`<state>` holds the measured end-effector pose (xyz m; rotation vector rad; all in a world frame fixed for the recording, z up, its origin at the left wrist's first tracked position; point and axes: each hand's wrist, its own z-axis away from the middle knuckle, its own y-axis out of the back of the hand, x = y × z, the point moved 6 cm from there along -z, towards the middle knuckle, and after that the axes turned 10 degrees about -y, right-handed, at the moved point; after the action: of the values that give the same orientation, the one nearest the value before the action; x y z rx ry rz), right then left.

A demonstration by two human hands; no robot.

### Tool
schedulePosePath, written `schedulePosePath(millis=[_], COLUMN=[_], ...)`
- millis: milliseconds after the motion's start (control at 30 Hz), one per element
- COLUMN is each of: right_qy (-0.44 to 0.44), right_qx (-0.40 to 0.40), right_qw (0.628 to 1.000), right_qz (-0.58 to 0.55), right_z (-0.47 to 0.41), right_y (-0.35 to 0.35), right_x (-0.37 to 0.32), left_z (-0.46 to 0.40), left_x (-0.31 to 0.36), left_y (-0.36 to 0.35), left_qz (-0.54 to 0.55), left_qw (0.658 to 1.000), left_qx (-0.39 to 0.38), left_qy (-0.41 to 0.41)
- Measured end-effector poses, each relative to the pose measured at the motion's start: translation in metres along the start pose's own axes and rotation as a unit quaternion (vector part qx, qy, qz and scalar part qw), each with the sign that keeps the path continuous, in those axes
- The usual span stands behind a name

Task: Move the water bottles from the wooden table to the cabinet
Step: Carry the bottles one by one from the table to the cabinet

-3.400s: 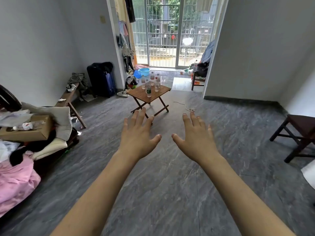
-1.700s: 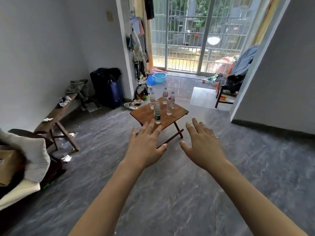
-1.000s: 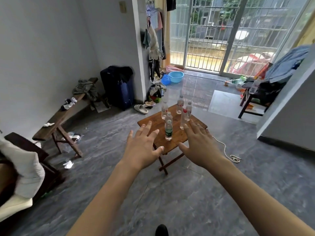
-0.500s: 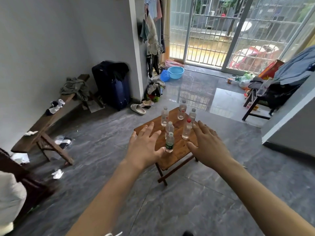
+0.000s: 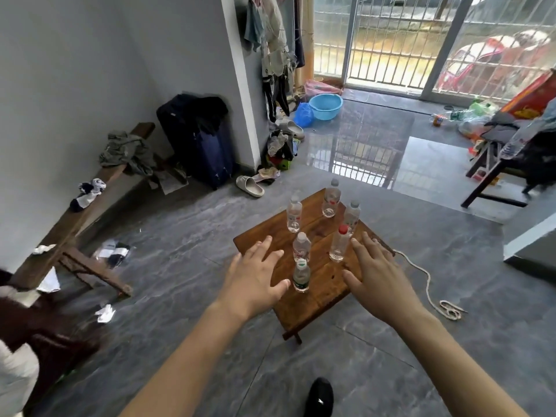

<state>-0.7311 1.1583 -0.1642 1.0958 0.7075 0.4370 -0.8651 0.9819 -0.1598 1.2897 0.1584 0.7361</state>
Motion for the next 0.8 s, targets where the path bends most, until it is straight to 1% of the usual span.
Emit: schedulePosePath(millis=[100,233,367,500,600,733,800], right_qy=[0.006,0.006,0.003,-0.007,-0.026,-0.055,-0.073], right_qx=[-0.022,-0.048,-0.067,-0.096,-0.119,-0.158,-0.187], right_qw=[1.0,0.999,0.998,0.995,0.993,0.986,0.979], right_qz=[-0.004,-0.006,-0.012,-0.004,-0.004,-0.014,-0.028], right_z=[-0.04,-0.082,-0.115,-0.148,-0.168,-0.192,-0.203], right_y=[-0.016,-0.048,-0.09,-0.151,-0.204,-0.274,-0.307], right_x=[0.009,0.021,0.03,0.04,0.048,0.059,0.065], left_z=[-0.045,-0.093,-0.132,-0.166,-0.191,-0.222,-0.234], left_x=[-0.001,-0.01,-0.028,-0.055,-0.078,-0.102,-0.112], left_y=[-0.014,-0.045,-0.082,-0.13,-0.171,-0.229,-0.256], left_qz=[-0.016,-0.009,-0.008,-0.007,0.016,0.068,0.113], left_qw=[1.0,0.999,0.999,0.999,0.999,0.997,0.993], left_qx=[-0.02,-0.047,-0.048,-0.046,-0.042,-0.019,0.005], left_qy=[-0.002,0.003,0.006,0.01,0.013,0.011,0.01])
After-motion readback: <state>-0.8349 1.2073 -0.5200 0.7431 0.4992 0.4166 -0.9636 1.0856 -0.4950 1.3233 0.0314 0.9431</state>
